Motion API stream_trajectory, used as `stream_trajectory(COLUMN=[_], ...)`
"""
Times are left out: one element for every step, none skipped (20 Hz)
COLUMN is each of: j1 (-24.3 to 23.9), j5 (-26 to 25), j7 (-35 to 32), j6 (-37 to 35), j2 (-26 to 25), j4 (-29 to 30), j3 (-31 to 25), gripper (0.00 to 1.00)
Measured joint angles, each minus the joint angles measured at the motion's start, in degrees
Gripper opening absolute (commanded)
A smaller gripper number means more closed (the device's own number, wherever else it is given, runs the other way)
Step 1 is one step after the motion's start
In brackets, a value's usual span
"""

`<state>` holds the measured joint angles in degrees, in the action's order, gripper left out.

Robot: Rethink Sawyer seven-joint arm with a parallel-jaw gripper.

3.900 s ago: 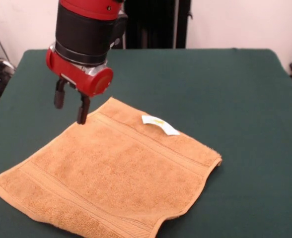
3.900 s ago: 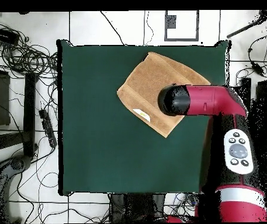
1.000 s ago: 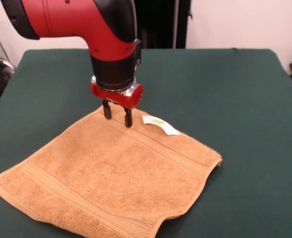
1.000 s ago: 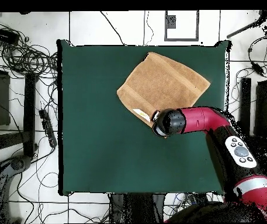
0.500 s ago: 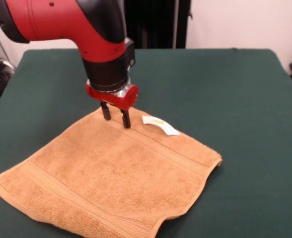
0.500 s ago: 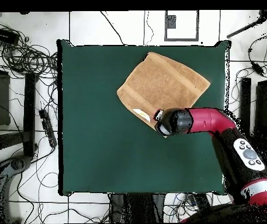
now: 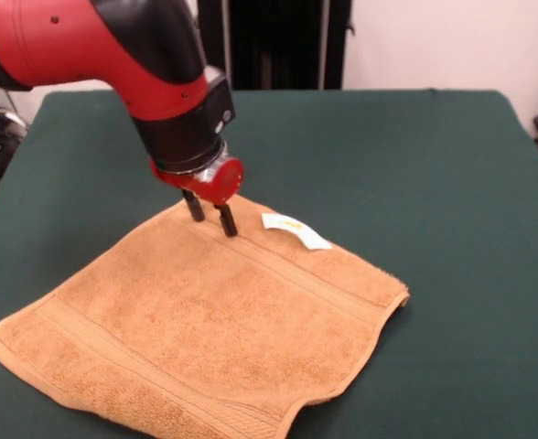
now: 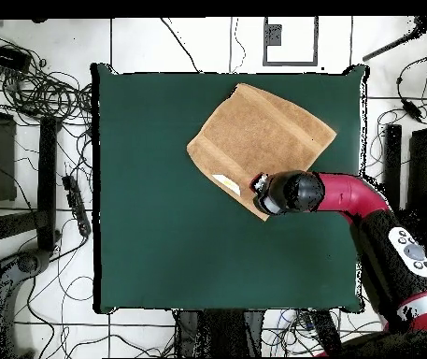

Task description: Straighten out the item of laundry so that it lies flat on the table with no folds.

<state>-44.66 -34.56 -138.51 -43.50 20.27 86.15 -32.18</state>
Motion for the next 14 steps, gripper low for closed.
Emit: stream_trajectory(j1=[-0.40, -0.97, -1.39, -1.80, -2.18, -2.45, -2.62, -2.79, -2.89, -2.92, -2.96, -2.93, -2.89, -2.85], j5=[0.36, 0.83, 1.17, 1.52, 1.86, 2.08, 2.19, 2.31, 2.40, 2.44, 2.65, 2.76, 2.83, 2.89], j7=[0.10, 0.31, 0.65, 1.30, 2.28, 3.12, 3.98, 4.85, 5.51, 5.85, 7.19, 7.94, 8.52, 9.10], j6=[-0.39, -0.92, -1.31, -1.77, -2.32, -2.80, -3.24, -3.67, -4.06, -4.26, -5.02, -5.49, -5.76, -6.03], j2=[-0.25, -0.62, -0.91, -1.21, -1.50, -1.72, -1.91, -2.10, -2.26, -2.32, -2.55, -2.67, -2.74, -2.80], j4=[-0.16, -0.33, -0.48, -0.66, -0.84, -1.00, -1.15, -1.31, -1.47, -1.55, -1.90, -2.13, -2.27, -2.41], j3=[-0.31, -0.74, -1.07, -1.39, -1.71, -1.98, -2.19, -2.40, -2.53, -2.59, -2.71, -2.74, -2.74, -2.75], gripper=[1.00, 1.00, 1.00, 1.00, 1.00, 1.00, 1.00, 1.00, 1.00, 1.00, 1.00, 1.00, 1.00, 1.00])
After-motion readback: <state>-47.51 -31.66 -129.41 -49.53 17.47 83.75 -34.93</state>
